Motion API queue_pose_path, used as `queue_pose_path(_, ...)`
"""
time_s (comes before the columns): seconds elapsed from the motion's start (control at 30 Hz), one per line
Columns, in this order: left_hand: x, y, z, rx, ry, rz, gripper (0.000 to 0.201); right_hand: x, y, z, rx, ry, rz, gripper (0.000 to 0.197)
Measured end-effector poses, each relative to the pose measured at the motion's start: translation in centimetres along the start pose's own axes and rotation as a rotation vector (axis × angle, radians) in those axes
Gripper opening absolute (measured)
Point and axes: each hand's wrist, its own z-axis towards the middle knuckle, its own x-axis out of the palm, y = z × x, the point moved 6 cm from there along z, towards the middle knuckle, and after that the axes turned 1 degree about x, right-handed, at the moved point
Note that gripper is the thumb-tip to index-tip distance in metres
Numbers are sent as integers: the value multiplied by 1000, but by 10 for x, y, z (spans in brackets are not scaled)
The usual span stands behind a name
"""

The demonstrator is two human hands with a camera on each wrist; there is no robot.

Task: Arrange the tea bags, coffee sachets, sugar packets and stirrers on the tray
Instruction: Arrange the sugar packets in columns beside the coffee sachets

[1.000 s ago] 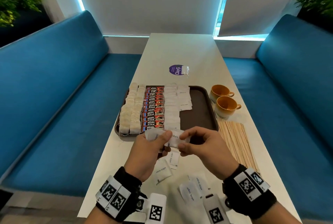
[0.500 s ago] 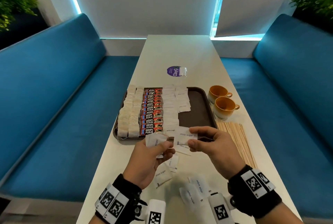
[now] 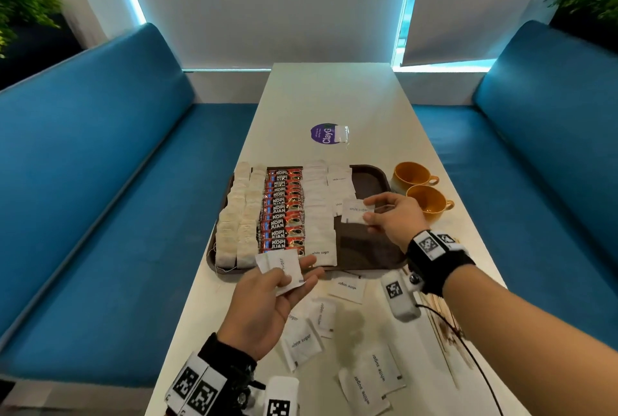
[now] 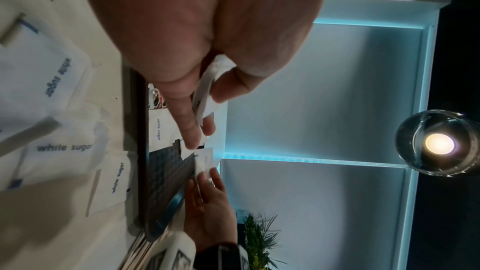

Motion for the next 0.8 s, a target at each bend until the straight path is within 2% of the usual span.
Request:
queue_pose_path(0.23, 0, 0, 8, 16, 13, 101, 43, 23, 4, 49, 6, 18, -316, 23)
queue_pose_path(0.47, -8, 3, 6, 14, 9, 160, 40, 37, -5, 66, 9, 36, -530, 17)
queue_pose_path(0.67, -13, 0, 6, 21, 4, 155, 40, 37, -5, 68, -11, 33, -617, 12)
queue_pose_path(0.8, -14, -1, 5, 30, 0, 172, 39, 33, -4, 67, -18, -6, -557, 13)
